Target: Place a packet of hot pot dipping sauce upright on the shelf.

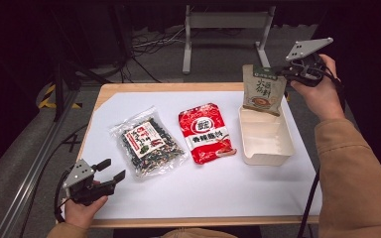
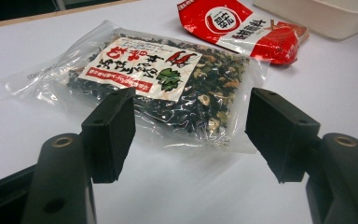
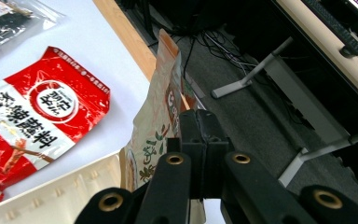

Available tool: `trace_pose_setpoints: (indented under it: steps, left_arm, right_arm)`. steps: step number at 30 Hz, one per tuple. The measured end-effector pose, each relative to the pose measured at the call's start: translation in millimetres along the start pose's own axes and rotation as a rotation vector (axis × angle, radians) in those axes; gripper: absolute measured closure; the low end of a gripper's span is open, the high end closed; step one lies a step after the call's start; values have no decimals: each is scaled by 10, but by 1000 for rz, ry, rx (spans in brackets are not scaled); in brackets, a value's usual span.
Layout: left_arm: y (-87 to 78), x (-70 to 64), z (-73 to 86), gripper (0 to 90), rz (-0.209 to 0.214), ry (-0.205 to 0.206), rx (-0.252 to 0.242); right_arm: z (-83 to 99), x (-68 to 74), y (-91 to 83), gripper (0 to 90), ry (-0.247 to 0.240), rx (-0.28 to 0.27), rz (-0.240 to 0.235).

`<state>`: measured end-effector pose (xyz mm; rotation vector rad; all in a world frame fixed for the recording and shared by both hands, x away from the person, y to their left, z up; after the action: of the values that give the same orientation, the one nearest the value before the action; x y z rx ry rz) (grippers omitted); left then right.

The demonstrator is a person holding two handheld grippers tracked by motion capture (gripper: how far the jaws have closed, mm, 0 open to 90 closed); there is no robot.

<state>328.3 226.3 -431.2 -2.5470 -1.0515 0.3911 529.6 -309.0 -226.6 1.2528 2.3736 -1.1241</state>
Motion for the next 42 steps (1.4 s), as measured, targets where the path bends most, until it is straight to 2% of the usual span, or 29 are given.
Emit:
trace_pose_setpoints:
  steps: [9, 18, 28, 32, 42]
  left_arm:
    - [13, 0, 8, 335, 1, 5, 9]
    - [18, 2, 13, 335, 2, 2, 9]
    - [10, 1, 17, 335, 1, 0, 13]
    - [15, 4, 14, 335, 1, 8, 13]
    - [25, 2, 12, 334, 4, 4, 13]
  right_arm:
    - [73, -84, 152, 900, 5, 16, 32]
    - [114, -77, 315, 900, -12, 44, 43]
    - [75, 21, 394, 900, -36, 40, 6]
    - [76, 85, 422, 900, -55, 43, -23]
    - [194, 152, 510, 900, -43, 74, -52]
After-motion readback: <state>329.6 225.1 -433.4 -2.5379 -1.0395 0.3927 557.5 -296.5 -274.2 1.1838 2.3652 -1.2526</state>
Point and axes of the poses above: each handheld gripper's, and its own axes: y roughly forward along the jaws, z roughly out of its underside, x roughly to its left, the point moved 4 cm from there along y, roughly forward along the jaws, and after that the axes turned 6 degrees about z, right-handed, at the moved point
